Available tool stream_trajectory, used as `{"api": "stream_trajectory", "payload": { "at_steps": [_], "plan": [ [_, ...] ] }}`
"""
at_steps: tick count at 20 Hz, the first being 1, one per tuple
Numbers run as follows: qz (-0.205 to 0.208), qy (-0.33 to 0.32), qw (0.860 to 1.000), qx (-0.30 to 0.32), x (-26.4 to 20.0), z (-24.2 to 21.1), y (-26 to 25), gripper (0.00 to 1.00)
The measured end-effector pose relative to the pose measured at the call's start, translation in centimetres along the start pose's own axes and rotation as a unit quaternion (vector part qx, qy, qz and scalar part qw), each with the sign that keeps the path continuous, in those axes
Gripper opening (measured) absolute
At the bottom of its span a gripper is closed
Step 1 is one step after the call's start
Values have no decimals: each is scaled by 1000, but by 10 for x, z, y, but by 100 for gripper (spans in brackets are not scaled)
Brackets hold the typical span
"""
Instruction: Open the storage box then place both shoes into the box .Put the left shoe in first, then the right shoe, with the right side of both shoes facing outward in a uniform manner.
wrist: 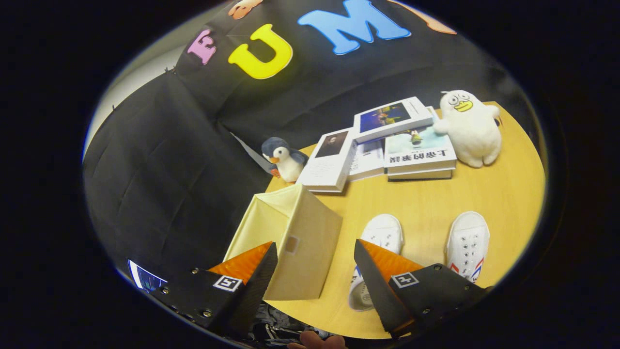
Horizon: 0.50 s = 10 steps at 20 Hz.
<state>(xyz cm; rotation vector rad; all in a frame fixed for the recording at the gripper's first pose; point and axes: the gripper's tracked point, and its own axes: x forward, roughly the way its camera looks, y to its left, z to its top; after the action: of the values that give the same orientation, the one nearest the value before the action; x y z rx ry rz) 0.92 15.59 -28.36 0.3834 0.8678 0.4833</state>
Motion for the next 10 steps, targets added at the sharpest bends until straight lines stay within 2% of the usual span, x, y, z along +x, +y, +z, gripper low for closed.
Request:
{"api": "stream_trajectory", "payload": {
  "at_steps": [5, 10],
  "plan": [
    [-46, 21, 999, 15, 2, -26, -49, 96],
    [-97, 37, 994, -19, 12, -49, -89, 96]
  ]
}}
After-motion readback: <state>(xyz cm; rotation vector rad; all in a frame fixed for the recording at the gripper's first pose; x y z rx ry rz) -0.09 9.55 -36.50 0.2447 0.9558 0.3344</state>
